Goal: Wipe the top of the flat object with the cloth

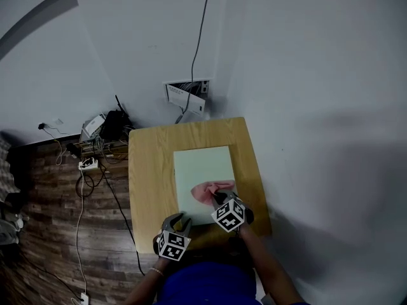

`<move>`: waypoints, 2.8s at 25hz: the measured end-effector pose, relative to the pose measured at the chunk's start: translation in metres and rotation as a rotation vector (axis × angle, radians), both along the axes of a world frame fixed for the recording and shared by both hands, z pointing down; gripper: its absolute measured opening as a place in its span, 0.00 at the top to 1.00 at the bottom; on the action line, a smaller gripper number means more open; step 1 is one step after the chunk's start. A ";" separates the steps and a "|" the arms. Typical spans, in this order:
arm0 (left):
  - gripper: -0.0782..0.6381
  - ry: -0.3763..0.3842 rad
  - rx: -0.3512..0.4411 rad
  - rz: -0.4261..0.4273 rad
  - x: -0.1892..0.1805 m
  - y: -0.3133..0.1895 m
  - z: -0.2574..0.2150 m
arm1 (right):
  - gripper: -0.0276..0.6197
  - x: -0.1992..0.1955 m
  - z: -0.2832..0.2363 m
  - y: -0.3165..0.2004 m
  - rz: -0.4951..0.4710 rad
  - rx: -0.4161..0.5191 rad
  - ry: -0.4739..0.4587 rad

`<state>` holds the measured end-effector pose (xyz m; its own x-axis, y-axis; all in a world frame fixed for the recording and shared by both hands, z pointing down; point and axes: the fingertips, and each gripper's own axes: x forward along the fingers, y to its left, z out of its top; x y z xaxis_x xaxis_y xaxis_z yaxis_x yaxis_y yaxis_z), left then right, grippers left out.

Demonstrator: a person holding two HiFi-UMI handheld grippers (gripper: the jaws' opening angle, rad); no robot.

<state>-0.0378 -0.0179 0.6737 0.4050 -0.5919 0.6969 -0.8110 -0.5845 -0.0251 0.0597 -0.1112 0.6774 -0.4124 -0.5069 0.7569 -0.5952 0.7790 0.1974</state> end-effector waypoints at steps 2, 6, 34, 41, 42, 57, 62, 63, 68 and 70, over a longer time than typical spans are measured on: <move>0.72 0.000 -0.002 0.000 0.000 0.000 0.000 | 0.94 0.008 0.000 -0.002 0.008 0.006 0.009; 0.72 0.000 -0.002 0.001 0.001 -0.001 0.001 | 0.94 0.029 0.002 -0.004 0.038 0.007 0.026; 0.72 0.013 -0.001 0.008 0.001 -0.001 0.000 | 0.94 0.073 0.001 -0.003 0.186 -0.003 0.005; 0.72 0.042 -0.024 0.045 -0.004 0.015 -0.004 | 0.94 0.072 -0.001 -0.002 0.206 -0.002 0.007; 0.72 0.034 -0.028 0.062 -0.004 0.018 -0.004 | 0.94 0.072 0.000 -0.002 0.210 -0.002 0.005; 0.72 0.032 -0.069 0.090 -0.005 0.023 0.000 | 0.94 0.016 -0.037 0.022 0.044 -0.012 -0.124; 0.72 0.027 -0.064 0.099 -0.005 0.023 0.000 | 0.94 -0.042 -0.057 0.055 -0.165 -0.027 -0.220; 0.72 0.025 -0.063 0.099 -0.005 0.023 0.000 | 0.94 -0.051 -0.057 0.061 -0.196 -0.035 -0.226; 0.72 0.025 -0.070 0.093 -0.003 0.022 0.002 | 0.94 -0.086 -0.040 0.086 -0.330 -0.104 -0.202; 0.72 0.024 -0.077 0.095 -0.002 0.022 0.002 | 0.94 -0.097 -0.032 0.091 -0.363 -0.124 -0.174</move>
